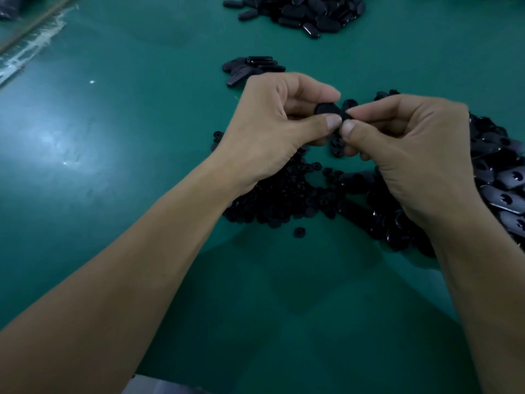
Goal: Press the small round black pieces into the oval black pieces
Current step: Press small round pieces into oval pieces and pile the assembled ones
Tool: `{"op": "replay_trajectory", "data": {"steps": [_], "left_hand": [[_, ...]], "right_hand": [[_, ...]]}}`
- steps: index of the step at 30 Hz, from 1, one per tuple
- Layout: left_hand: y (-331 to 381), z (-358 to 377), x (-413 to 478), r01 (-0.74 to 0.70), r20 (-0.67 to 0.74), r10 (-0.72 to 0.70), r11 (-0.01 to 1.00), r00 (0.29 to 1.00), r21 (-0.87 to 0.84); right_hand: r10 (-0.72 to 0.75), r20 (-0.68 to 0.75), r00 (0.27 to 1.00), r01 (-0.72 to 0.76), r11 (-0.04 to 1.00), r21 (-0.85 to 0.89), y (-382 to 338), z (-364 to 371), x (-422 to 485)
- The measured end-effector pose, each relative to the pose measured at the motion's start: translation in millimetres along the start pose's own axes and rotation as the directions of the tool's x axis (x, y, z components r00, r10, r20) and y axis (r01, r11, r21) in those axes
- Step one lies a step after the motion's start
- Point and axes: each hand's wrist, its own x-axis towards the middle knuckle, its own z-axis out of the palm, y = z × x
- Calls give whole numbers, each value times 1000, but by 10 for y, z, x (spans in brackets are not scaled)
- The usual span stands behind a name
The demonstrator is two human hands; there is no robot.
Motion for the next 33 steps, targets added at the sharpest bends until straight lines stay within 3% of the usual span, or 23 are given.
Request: {"op": "replay_trajectory", "data": {"steps": [33], "left_hand": [[68, -38, -22, 58, 30, -57, 998, 998, -14]], "right_hand": [[-9, 29, 1000, 10, 1000, -28, 9, -6, 5]]}}
